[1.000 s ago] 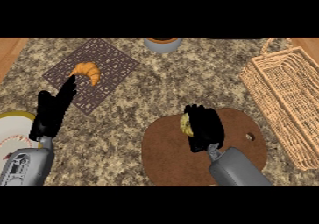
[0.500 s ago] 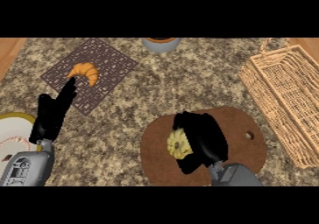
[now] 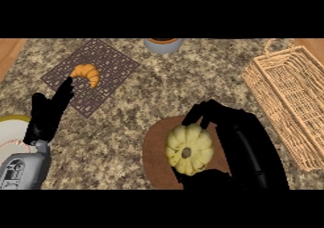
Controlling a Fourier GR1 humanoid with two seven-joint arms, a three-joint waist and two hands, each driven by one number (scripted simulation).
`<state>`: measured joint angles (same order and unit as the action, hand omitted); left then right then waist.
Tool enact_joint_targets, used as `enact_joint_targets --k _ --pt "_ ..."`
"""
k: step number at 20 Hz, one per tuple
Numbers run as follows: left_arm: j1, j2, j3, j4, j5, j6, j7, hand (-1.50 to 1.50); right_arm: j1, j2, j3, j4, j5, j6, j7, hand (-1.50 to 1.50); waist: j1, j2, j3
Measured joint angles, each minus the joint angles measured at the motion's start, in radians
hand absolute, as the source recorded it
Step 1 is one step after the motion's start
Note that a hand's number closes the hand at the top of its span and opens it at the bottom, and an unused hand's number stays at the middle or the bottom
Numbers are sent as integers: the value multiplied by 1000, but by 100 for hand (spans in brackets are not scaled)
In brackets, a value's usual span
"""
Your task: Pick the squash from the cutting board and place it in the basket
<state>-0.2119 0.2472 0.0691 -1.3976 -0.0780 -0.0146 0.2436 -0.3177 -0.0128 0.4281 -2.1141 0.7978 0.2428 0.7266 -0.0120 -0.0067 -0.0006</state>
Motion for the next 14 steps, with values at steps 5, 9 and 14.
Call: enact_joint_targets --k 5,9,14 --pt "-2 -15 -10 1 -13 6 -3 0 -188 7 -151 -120 -96 120 181 150 7 2 0" --pt "11 -28 -19 -6 -22 11 -9 0 -364 3 -276 -109 -167 152 254 150 11 2 -1" --pt "0 -26 -12 7 -27 12 -10 0 -529 -80 -437 -16 -229 187 259 150 9 3 -1"
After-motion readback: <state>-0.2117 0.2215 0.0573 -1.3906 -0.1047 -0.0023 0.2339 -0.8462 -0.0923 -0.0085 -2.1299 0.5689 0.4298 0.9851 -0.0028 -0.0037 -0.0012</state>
